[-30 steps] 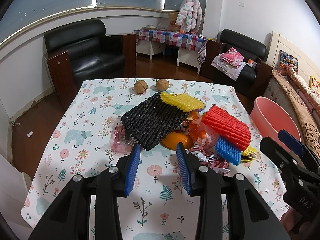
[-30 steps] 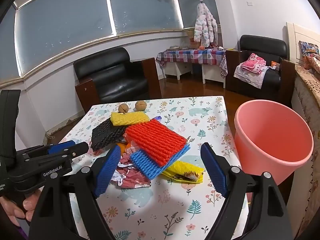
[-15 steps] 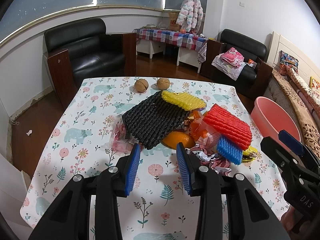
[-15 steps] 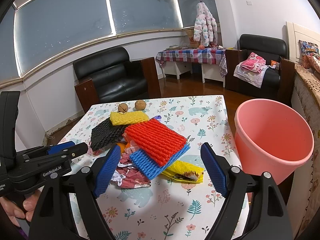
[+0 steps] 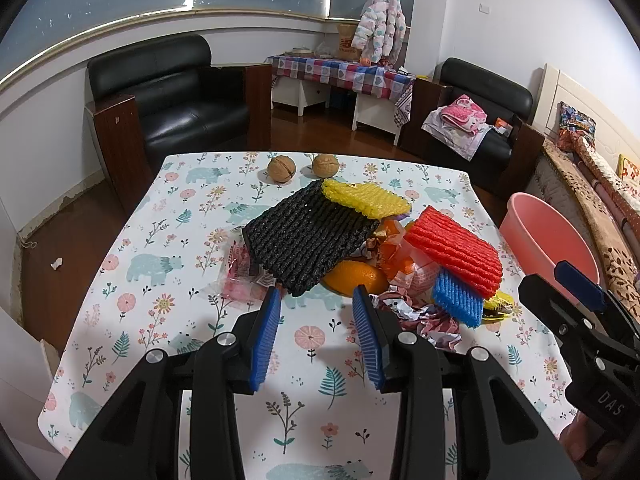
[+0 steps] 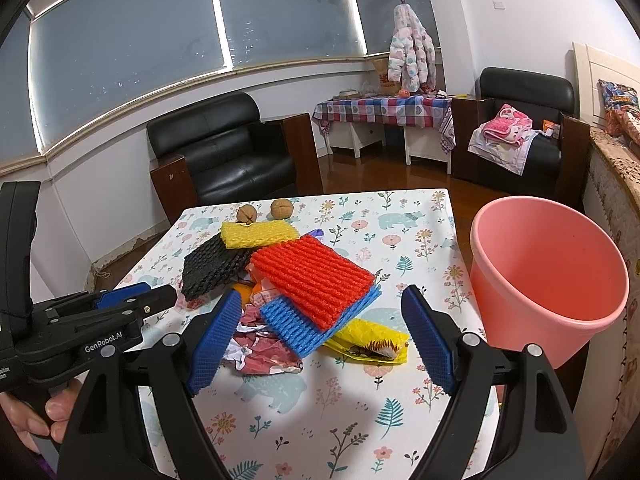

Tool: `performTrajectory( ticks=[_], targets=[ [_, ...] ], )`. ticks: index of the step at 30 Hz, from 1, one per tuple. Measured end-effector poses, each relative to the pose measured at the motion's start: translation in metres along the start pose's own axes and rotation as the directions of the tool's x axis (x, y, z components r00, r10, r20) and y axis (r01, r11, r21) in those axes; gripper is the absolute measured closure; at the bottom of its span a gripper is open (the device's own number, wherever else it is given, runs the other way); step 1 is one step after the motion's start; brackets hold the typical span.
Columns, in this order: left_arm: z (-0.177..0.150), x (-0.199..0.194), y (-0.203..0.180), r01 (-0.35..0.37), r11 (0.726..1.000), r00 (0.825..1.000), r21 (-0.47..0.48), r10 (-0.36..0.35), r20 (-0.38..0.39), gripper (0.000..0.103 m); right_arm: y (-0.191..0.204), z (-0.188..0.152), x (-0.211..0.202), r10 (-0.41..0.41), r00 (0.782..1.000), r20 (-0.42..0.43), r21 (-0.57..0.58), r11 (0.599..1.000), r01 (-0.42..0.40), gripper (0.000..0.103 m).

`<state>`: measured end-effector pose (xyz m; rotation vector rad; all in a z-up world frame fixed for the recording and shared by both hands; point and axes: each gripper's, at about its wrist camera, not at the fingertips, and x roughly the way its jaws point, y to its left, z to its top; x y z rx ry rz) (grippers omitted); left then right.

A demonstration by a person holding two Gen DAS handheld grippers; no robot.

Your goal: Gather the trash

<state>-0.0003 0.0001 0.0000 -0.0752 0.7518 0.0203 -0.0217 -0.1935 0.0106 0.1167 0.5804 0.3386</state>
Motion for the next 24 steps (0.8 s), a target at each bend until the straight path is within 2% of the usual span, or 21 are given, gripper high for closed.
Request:
performTrajectory(
  ticks=[20,24],
  targets=[
    [-0.0001,0.0000,0.0003,0.006,1.000,1.000,-0.002,-0.006,-0.001,0.066,0.0040,-0.0037,0.0028,0.003,1.000,-0.001,0.000,1.000,-0.003,0.021],
    [-0.0086,0.0007,-0.0034,0.032,0.999,0.999,0.007,-0.032,0.008,0.066,0.0051,-0.0044,0.0036,0.006,1.000,-0.006,0.003,1.000,-0.006,0.021]
  ],
)
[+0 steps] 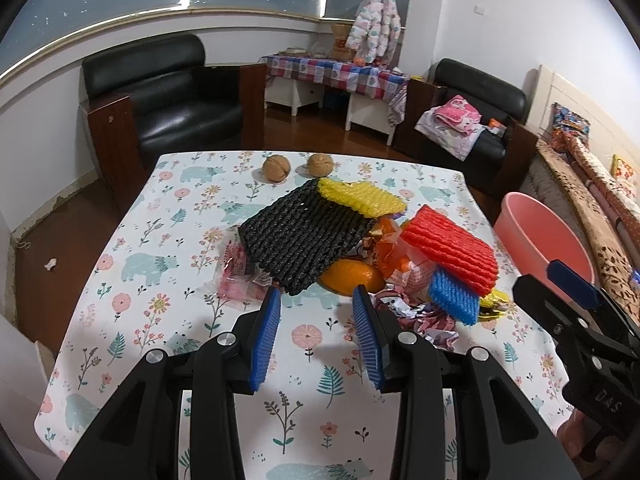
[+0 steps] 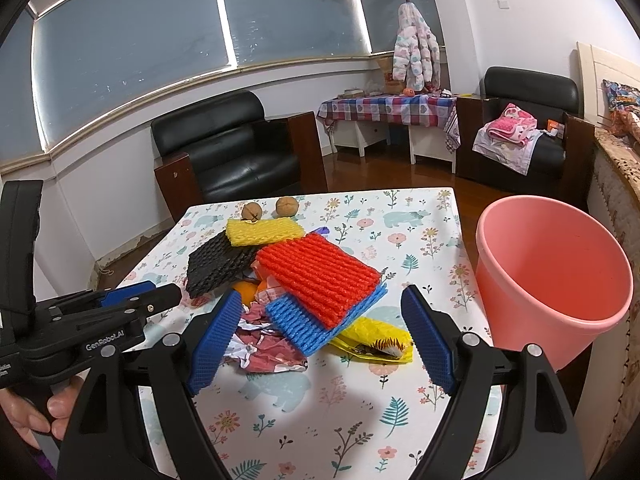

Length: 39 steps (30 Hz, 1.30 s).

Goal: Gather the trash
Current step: 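Grasp the red foam net with the right gripper while the left gripper grasps the yellow foam net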

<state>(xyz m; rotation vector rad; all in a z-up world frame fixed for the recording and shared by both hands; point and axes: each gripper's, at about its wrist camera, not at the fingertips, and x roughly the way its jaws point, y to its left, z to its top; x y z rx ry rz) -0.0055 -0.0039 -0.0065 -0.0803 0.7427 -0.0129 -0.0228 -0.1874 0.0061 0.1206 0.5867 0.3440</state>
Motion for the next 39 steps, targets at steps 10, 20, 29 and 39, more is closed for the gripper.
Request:
performTrajectory(
  ticks=[10,20,29,39],
  targets=[
    [0.005,-0.006,0.026,0.098,0.995,0.995,-0.021,-0.098,0.002,0.066,-0.002,0.002,0.004,0.032,0.999,-0.020,-0.009,0.999,-0.032,0.025],
    [0.012,-0.003,0.043,0.132,0.990,0.991,-0.039,-0.132,0.005,0.066,0.002,0.023,0.038,0.117,0.986,-0.122,-0.081,0.989,-0.127,0.036],
    [0.029,0.004,0.042,0.165,0.986,0.986,-0.026,-0.165,0.007,0.066,0.008,0.019,0.075,0.076,0.969,-0.235,-0.131,0.985,-0.109,0.071],
    [0.063,0.040,0.021,0.255,0.961,0.965,-0.110,-0.260,-0.035,0.066,-0.006,0.016,0.071,0.158,0.959,-0.238,-0.017,0.986,-0.166,0.087]
  ],
)
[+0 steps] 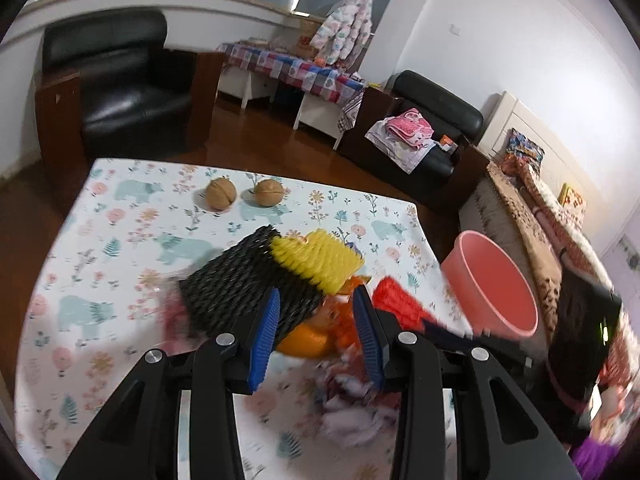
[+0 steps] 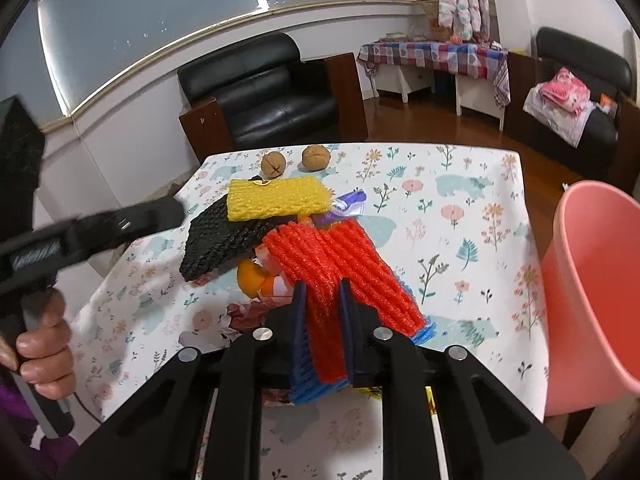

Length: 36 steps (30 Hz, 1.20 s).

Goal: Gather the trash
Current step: 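Grasp the red foam net with the right gripper while the left gripper grasps the yellow foam net, then carry the red net with the right gripper while the left carries the yellow net to the pink bucket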

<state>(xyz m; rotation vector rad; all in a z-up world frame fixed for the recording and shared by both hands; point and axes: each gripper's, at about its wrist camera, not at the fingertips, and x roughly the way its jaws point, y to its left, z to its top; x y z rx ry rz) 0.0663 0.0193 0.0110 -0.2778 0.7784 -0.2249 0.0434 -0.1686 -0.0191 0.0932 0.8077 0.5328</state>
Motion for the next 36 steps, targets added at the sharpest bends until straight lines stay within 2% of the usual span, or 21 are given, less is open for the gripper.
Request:
performTrajectory(
  ticks=[9,10,12,15,28,36],
  targets=[
    [0.014,0.048,-0.001,-0.100,0.993,0.992,-0.067,0.094,-0.081,0.067,-0.004,-0.005,-0.005,0.032,0.999,0.009,0.015,0.999,-0.032,0.087],
    [0.014,0.051,-0.002,-0.109,0.992,0.991,-0.067,0.103,-0.088,0.070,-0.005,-0.005,-0.006,0.033,0.999,0.012,0.019,0.999,-0.033,0.087],
    [0.013,0.053,-0.001,-0.118,0.991,0.989,-0.064,0.111,-0.096,0.093,-0.007,-0.004,-0.009,0.036,0.999,0.018,0.027,0.999,-0.037,0.087],
    [0.011,0.050,-0.002,-0.123,0.991,0.989,-0.057,0.117,-0.087,0.103,-0.008,-0.005,-0.015,0.046,0.998,0.033,0.040,0.998,-0.048,0.087],
    [0.005,-0.008,-0.014,-0.070,0.997,0.997,-0.009,0.071,0.036,0.103,-0.021,-0.001,-0.060,0.065,0.986,0.151,0.096,0.992,-0.080,0.087],
    [0.015,-0.032,-0.036,-0.002,0.999,0.996,0.036,-0.002,0.088,0.103,-0.051,0.008,-0.084,0.101,0.970,0.219,0.209,0.967,-0.148,0.087]
  ],
)
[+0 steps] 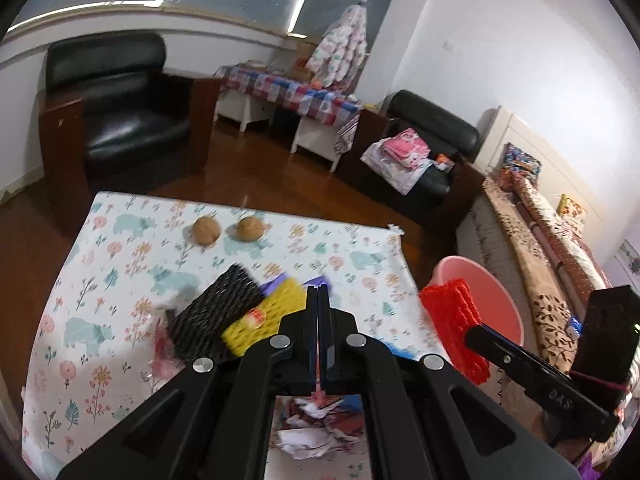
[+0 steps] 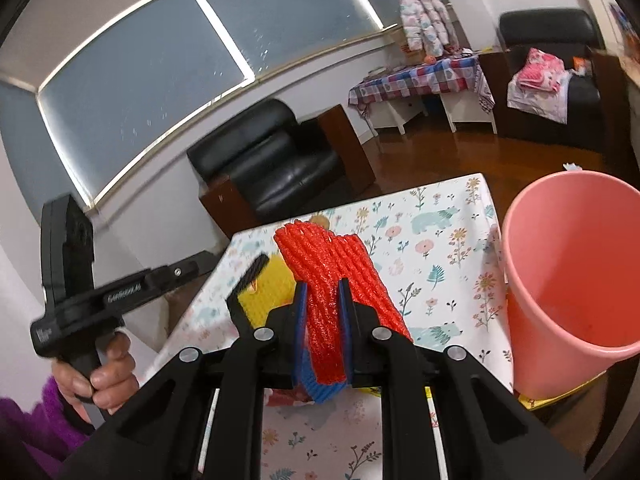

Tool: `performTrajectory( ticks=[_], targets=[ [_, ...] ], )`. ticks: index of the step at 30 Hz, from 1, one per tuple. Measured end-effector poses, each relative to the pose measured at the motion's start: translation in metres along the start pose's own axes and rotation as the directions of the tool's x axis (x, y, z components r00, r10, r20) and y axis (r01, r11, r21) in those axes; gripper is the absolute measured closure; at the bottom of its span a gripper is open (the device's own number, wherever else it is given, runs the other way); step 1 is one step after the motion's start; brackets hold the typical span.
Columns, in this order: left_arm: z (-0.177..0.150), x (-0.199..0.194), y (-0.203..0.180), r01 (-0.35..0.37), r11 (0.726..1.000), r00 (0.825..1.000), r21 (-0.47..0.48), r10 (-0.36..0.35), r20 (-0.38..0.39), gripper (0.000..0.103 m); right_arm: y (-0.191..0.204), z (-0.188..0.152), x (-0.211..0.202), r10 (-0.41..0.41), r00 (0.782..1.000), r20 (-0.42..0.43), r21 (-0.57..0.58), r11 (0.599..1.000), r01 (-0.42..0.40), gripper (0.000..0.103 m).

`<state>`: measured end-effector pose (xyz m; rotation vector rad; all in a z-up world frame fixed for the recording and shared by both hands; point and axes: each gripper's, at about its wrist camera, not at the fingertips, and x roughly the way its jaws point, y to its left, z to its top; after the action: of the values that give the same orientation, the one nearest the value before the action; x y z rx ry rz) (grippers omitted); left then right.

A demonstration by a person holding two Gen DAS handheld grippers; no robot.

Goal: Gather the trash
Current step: 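Carry the red net with the right gripper while the left carries the yellow net to the pink bucket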

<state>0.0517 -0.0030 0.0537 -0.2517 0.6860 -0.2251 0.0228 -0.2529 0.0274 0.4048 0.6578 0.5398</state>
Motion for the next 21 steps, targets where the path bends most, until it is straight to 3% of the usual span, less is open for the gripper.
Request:
performTrajectory(
  ticks=[3,7,8,10,11,12,16,21],
  targets=[
    [0.004,-0.003,-0.015,0.021,0.999,1.000,0.035,-0.022,0.013,0.103,-0.009,0.006,-0.011,-0.022,0.999,0.034,0.014,1.000,0.022,0.087],
    [0.007,-0.002,-0.020,-0.005,0.998,1.000,0.065,0.005,0.012,0.103,-0.021,0.009,-0.024,-0.062,0.996,0.071,0.023,0.998,0.060,0.087],
    [0.007,-0.001,-0.018,-0.015,0.998,1.000,0.062,0.014,0.011,0.098,-0.023,0.009,-0.026,-0.072,0.994,0.076,0.023,0.997,0.071,0.087],
    [0.006,0.001,-0.012,-0.042,0.997,0.999,0.064,0.042,0.007,0.078,-0.029,0.011,-0.032,-0.096,0.992,0.087,0.025,0.995,0.095,0.087],
    [0.004,0.002,-0.009,-0.057,0.996,0.998,0.070,0.057,0.006,0.063,-0.031,0.012,-0.033,-0.106,0.990,0.091,0.027,0.994,0.104,0.087],
    [0.001,0.003,-0.006,-0.073,0.994,0.997,0.082,0.073,0.004,0.059,-0.035,0.012,-0.035,-0.116,0.989,0.094,0.032,0.993,0.114,0.087],
    [-0.008,0.018,0.006,-0.114,0.986,0.992,0.125,0.120,-0.040,0.058,-0.045,0.012,-0.041,-0.138,0.986,0.097,0.049,0.990,0.134,0.087],
    [-0.020,0.048,0.020,-0.202,0.965,0.972,0.165,0.218,-0.085,0.058,-0.050,0.012,-0.044,-0.152,0.984,0.096,0.053,0.988,0.148,0.087]
  ],
)
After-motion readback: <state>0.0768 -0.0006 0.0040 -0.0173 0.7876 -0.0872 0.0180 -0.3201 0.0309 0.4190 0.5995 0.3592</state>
